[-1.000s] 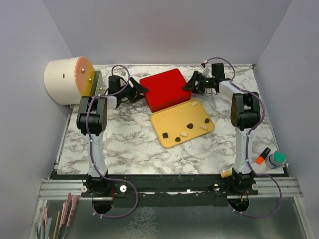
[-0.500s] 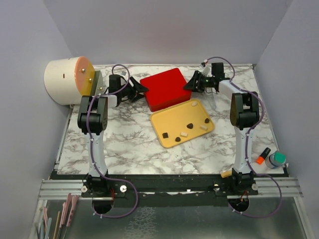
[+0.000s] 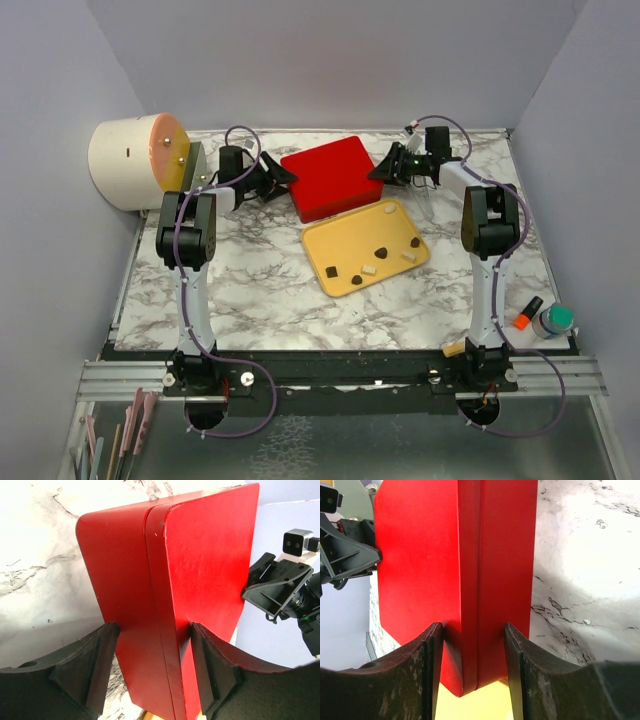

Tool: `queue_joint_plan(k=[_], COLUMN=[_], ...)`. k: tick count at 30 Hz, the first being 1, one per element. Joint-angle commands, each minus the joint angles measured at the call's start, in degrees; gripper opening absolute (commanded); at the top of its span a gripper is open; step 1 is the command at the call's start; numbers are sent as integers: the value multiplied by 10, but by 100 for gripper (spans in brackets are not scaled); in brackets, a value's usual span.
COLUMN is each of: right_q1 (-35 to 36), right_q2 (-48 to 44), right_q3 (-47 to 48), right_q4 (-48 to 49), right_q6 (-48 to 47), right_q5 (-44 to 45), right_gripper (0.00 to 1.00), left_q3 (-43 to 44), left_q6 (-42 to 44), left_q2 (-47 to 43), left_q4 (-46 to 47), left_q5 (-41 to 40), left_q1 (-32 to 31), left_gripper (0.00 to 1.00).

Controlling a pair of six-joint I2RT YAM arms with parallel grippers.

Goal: Pack the chocolate

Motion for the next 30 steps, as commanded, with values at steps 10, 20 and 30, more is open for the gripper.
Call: queue_joint_plan(k=[10, 20, 30], right_q1=[17, 23, 35], right_q2=[55, 43, 1], right_q3=[-27, -60, -124], right_q4=[-15, 0, 36], right_q6=[21, 30, 48], right_q5=[-1, -4, 2], right_gripper=[0, 0, 0], left_q3=[7, -2, 15], left_q6=[13, 10, 8], left_q2=[27, 23, 26], left_q4=[-49, -56, -78], left_q5=[-40, -47, -48], left_q1=[-14, -15, -16], left_gripper=[0, 0, 0])
